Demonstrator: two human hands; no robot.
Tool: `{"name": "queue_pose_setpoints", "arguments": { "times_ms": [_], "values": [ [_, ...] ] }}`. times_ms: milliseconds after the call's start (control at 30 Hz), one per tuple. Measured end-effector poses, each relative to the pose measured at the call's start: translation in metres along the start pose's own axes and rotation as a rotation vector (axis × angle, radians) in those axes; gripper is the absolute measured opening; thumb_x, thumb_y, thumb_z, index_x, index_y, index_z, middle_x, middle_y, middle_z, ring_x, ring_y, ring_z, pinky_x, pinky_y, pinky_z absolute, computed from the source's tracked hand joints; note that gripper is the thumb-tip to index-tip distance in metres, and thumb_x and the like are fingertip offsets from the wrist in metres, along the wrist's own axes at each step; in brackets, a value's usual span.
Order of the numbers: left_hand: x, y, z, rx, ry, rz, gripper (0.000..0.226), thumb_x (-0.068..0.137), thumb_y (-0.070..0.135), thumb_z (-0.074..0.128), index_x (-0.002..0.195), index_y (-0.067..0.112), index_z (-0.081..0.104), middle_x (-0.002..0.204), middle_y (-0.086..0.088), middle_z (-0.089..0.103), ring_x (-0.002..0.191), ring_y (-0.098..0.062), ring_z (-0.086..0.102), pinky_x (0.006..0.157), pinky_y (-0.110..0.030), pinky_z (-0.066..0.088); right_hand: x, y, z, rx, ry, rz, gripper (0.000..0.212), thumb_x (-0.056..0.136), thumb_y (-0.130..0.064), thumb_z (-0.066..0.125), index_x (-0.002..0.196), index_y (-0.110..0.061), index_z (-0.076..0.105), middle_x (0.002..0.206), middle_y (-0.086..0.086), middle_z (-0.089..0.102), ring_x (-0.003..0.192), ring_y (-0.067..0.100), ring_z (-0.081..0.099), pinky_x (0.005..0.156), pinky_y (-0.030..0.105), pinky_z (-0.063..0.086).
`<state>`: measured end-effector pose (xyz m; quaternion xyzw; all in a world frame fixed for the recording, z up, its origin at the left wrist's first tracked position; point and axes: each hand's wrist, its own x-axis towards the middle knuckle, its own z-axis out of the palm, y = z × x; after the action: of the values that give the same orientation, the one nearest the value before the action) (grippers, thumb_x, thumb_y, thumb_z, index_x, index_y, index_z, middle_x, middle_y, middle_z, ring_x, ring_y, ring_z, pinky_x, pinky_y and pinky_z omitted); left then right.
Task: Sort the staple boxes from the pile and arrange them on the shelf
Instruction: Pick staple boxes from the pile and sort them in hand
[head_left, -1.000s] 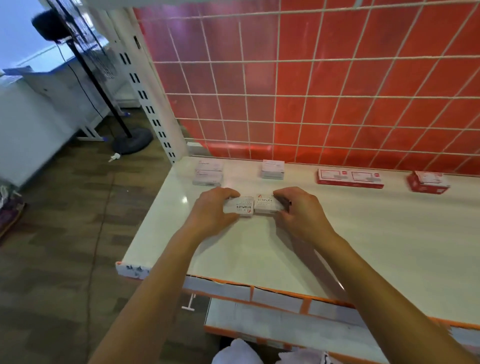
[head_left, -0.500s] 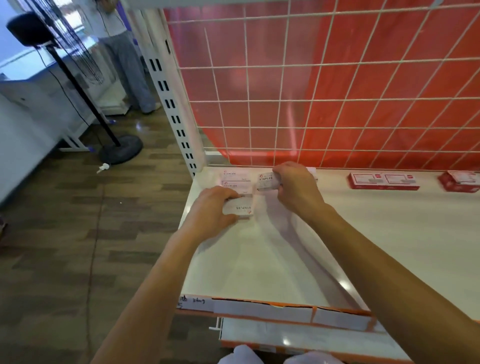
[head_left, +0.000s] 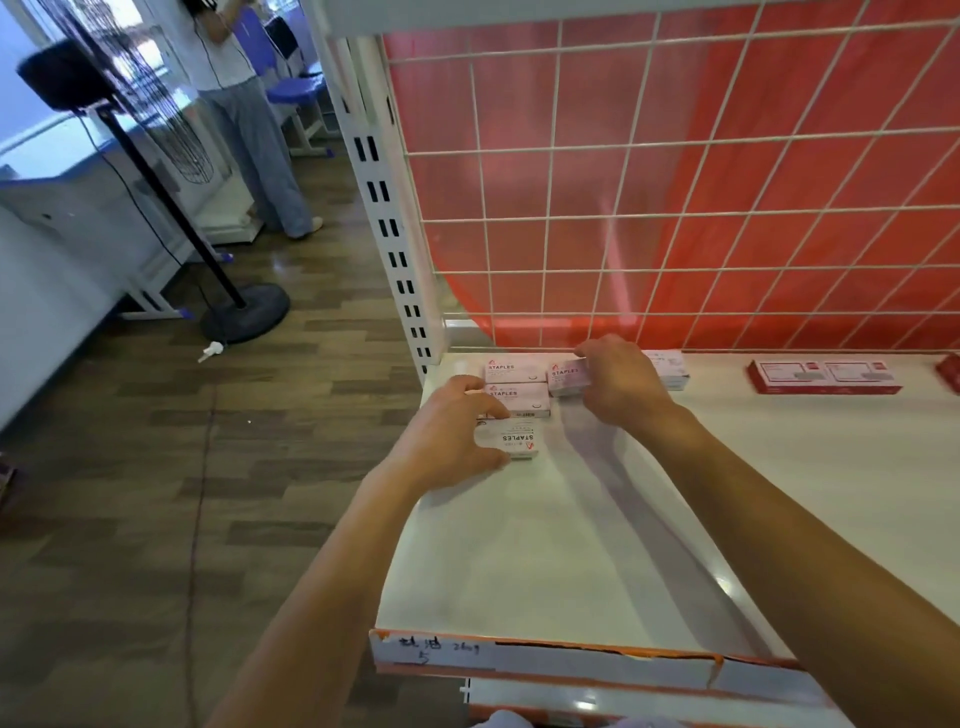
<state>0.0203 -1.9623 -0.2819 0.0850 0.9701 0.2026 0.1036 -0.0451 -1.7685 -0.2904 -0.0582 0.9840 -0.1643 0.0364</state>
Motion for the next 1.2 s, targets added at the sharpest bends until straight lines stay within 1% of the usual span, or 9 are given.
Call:
{"name": "queue_pose_setpoints", "arguments": {
  "times_ms": [200, 500, 633, 733, 833, 933, 1067, 1133, 1200],
  "values": [
    [0.003, -0.005, -0.001, -0.010, -0.052, 0.026, 0.054, 0.076, 0.034, 0.076, 0.127, 0.029, 0.058, 0.153, 0.001, 0.028, 0.137, -0.015, 0.030, 0.109, -0.027, 0.027, -0.002, -0.009, 0.002, 0.022, -0.040, 0.009, 0.033, 0.085, -0.005, 0.057, 0.117, -0.011, 0.061, 0.117, 0.013, 0.053, 0.108, 0.030, 0.051, 0.095, 0.038, 0.041],
    [0.004, -0.013, -0.003, -0.017, -0.052, 0.047, 0.055, 0.077, 0.033, 0.075, 0.129, 0.027, 0.056, 0.153, 0.002, 0.028, 0.137, -0.013, 0.030, 0.106, -0.021, 0.024, 0.000, -0.013, 0.006, 0.056, -0.031, 0.041, 0.038, 0.086, -0.005, 0.058, 0.123, -0.014, 0.057, 0.119, 0.009, 0.053, 0.110, 0.027, 0.050, 0.098, 0.040, 0.041],
    [0.003, -0.015, -0.003, -0.026, -0.003, 0.051, 0.054, 0.076, 0.033, 0.076, 0.126, 0.028, 0.058, 0.150, 0.003, 0.033, 0.136, -0.014, 0.031, 0.107, -0.025, 0.026, 0.001, -0.015, 0.008, 0.027, -0.035, 0.041, 0.034, 0.086, -0.006, 0.059, 0.120, -0.014, 0.058, 0.117, 0.008, 0.056, 0.108, 0.027, 0.051, 0.095, 0.039, 0.042],
    [0.003, -0.016, -0.006, -0.024, 0.040, 0.051, 0.052, 0.076, 0.035, 0.075, 0.124, 0.026, 0.058, 0.140, 0.005, 0.043, 0.130, -0.014, 0.038, 0.107, -0.026, 0.028, -0.001, -0.014, 0.010, 0.020, 0.016, 0.016, 0.032, 0.087, -0.012, 0.060, 0.119, -0.015, 0.060, 0.119, 0.008, 0.057, 0.109, 0.026, 0.050, 0.096, 0.039, 0.041],
    [0.002, -0.014, -0.011, -0.062, 0.093, 0.026, 0.051, 0.076, 0.037, 0.076, 0.123, 0.023, 0.059, 0.127, 0.005, 0.055, 0.116, -0.013, 0.050, 0.100, -0.027, 0.040, -0.010, -0.021, 0.008, 0.189, 0.105, -0.062, 0.033, 0.089, -0.011, 0.058, 0.122, -0.011, 0.060, 0.125, 0.009, 0.058, 0.116, 0.027, 0.049, 0.097, 0.036, 0.038],
    [0.001, -0.012, -0.014, -0.116, 0.145, -0.010, 0.052, 0.075, 0.040, 0.077, 0.120, 0.022, 0.061, 0.115, 0.006, 0.064, 0.105, -0.013, 0.057, 0.092, -0.030, 0.048, -0.024, -0.031, 0.007, 0.347, 0.080, -0.106, 0.036, 0.089, -0.002, 0.054, 0.122, -0.012, 0.060, 0.123, 0.006, 0.061, 0.108, 0.021, 0.056, 0.092, 0.027, 0.042],
    [-0.002, -0.012, -0.013, -0.210, 0.186, -0.069, 0.050, 0.074, 0.045, 0.076, 0.117, 0.024, 0.061, 0.111, 0.008, 0.065, 0.107, -0.014, 0.056, 0.092, -0.034, 0.049, -0.039, -0.038, 0.011, 0.542, -0.017, -0.110, 0.037, 0.088, -0.003, 0.059, 0.123, -0.016, 0.059, 0.116, 0.001, 0.065, 0.096, 0.012, 0.062, 0.085, 0.020, 0.050],
    [-0.004, -0.009, -0.014, -0.229, 0.197, -0.073, 0.049, 0.076, 0.044, 0.075, 0.118, 0.022, 0.061, 0.111, 0.007, 0.065, 0.108, -0.014, 0.056, 0.094, -0.033, 0.049, -0.045, -0.040, 0.014, 0.593, -0.007, -0.110, 0.036, 0.087, -0.008, 0.063, 0.122, -0.018, 0.060, 0.115, -0.002, 0.066, 0.092, 0.010, 0.063, 0.083, 0.016, 0.050],
    [-0.006, -0.006, -0.015, -0.248, 0.203, -0.052, 0.046, 0.078, 0.041, 0.074, 0.118, 0.021, 0.063, 0.111, 0.006, 0.067, 0.105, -0.012, 0.058, 0.091, -0.029, 0.049, -0.048, -0.041, 0.015, 0.674, 0.015, -0.070, 0.033, 0.087, -0.009, 0.064, 0.119, -0.018, 0.063, 0.111, -0.002, 0.067, 0.091, 0.010, 0.064, 0.082, 0.019, 0.052]
  ]
}}
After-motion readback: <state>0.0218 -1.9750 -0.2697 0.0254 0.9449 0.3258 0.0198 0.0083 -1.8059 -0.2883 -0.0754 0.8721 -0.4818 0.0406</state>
